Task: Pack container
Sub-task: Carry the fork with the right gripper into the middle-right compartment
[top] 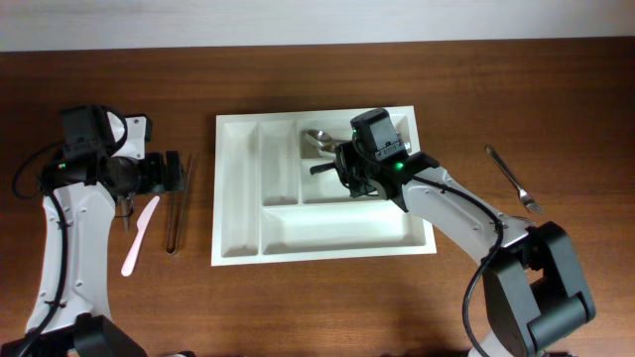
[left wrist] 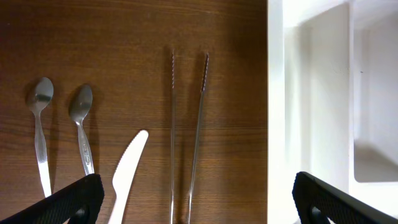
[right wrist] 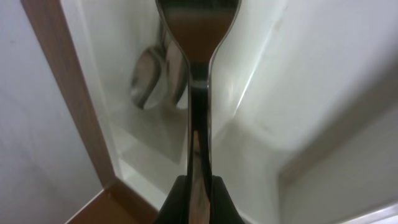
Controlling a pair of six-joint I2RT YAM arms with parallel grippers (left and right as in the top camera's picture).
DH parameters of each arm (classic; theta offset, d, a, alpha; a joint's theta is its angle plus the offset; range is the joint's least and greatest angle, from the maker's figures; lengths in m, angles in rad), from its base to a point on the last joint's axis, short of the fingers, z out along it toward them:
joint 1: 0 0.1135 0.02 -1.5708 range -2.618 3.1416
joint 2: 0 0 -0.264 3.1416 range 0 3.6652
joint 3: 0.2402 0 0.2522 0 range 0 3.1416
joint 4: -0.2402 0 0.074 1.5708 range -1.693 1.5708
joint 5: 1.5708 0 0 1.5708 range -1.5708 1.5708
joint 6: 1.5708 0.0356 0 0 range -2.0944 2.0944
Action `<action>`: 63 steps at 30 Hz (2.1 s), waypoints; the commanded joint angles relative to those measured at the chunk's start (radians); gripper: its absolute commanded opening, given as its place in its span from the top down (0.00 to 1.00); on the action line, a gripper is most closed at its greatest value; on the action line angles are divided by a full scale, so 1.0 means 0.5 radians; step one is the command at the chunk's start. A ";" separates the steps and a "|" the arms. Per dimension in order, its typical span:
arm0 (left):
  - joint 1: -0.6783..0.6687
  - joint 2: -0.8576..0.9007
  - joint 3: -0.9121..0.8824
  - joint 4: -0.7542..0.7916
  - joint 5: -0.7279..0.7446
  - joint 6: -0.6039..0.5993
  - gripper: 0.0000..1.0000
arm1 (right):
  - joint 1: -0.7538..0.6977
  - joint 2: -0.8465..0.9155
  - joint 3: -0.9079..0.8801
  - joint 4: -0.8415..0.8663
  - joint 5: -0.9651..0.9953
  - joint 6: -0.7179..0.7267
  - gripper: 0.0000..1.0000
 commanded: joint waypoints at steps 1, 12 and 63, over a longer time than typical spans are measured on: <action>0.012 0.011 0.043 -0.001 0.000 0.032 0.01 | 0.027 0.004 0.031 0.004 -0.106 0.031 0.96; 0.012 0.011 0.043 -0.001 0.000 0.032 0.01 | 0.088 0.004 0.031 0.005 -0.043 0.069 0.96; 0.012 0.011 0.043 -0.001 0.000 0.032 0.01 | -0.511 -0.209 0.096 -0.472 -0.170 -1.568 0.66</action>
